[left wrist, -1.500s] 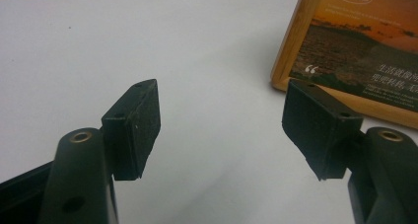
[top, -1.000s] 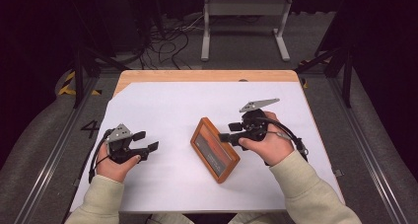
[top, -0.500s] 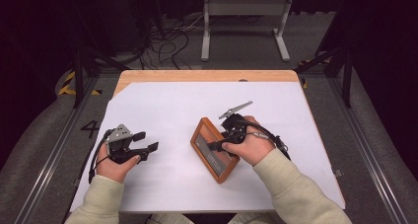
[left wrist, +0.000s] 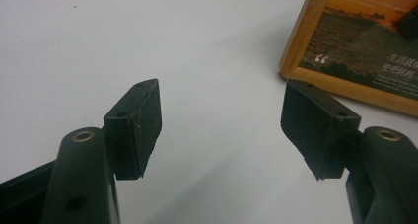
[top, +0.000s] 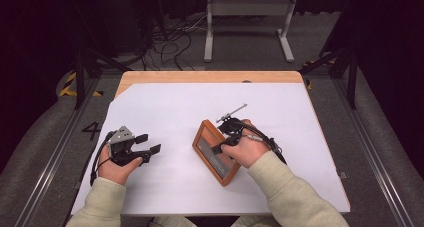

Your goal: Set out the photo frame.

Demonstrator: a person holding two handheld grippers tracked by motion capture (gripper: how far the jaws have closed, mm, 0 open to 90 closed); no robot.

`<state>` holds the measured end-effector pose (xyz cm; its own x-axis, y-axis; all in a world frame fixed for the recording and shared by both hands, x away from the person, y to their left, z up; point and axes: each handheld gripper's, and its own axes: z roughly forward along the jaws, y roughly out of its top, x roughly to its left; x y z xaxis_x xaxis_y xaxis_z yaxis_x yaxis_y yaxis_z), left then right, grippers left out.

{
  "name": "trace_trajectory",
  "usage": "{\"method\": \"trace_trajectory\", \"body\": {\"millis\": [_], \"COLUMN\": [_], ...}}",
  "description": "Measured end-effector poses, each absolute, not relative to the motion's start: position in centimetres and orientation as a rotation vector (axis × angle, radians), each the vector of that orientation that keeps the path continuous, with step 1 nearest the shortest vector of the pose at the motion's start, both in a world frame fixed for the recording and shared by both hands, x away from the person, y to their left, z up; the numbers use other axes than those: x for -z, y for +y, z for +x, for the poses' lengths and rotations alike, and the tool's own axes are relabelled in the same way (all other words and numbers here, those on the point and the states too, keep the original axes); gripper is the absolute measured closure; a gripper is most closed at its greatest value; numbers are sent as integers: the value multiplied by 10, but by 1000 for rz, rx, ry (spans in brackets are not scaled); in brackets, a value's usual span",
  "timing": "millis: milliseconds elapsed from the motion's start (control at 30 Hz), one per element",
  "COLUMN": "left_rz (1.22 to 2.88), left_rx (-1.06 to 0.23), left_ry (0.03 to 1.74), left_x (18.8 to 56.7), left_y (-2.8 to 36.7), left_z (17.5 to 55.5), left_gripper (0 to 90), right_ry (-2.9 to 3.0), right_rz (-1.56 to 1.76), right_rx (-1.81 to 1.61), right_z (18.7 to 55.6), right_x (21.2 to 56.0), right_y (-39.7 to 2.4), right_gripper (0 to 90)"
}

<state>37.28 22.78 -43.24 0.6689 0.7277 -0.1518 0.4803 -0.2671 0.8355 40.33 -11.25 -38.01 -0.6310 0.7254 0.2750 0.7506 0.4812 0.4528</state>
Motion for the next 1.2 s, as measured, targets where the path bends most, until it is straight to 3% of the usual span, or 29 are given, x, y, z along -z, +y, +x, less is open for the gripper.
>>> {"method": "trace_trajectory", "body": {"millis": [400,867,1200], "left_rz": [1919,1910,1908], "left_rx": [-323,-342,-338], "left_ry": [950,985,993], "left_x": [432,434,435], "left_y": [230,242,244], "left_z": [371,362,360], "left_gripper": [329,329,331], "right_ry": [-2788,-2962,-2977], "right_rz": [-1180,-589,-285], "right_rx": [841,825,732], "right_z": [403,421,433], "right_x": [366,324,331], "right_y": [-113,-126,-120], "right_gripper": [754,753,753]}}
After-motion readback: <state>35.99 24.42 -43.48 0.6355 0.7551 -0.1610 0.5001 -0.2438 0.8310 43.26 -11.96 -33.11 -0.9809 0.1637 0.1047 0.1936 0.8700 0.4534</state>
